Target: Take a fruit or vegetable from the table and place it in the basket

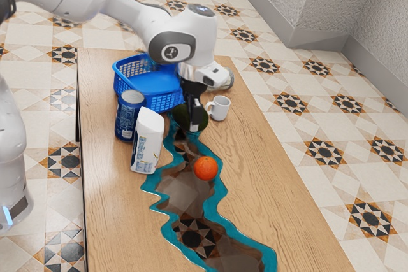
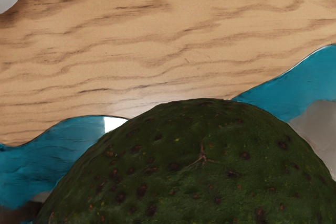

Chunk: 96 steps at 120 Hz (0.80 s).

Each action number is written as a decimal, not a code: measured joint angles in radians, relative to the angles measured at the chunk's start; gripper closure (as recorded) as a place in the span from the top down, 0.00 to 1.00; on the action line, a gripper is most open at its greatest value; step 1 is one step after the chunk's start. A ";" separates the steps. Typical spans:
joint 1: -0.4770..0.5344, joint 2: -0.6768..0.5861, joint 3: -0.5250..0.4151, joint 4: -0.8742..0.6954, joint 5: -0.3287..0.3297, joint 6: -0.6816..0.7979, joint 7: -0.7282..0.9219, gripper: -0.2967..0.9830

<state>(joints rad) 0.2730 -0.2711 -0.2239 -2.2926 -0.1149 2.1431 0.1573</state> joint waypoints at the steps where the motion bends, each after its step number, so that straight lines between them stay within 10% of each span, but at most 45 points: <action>1: 0.000 0.000 0.000 0.005 0.001 -0.002 0.000 0.62; 36: 0.015 -0.070 0.014 0.175 0.049 -0.143 -0.011 0.65; 96: 0.361 -0.160 0.024 0.125 0.067 -0.205 -0.024 0.66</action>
<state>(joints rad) 0.6339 -0.4314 -0.1995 -2.1674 -0.0477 1.9376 0.1330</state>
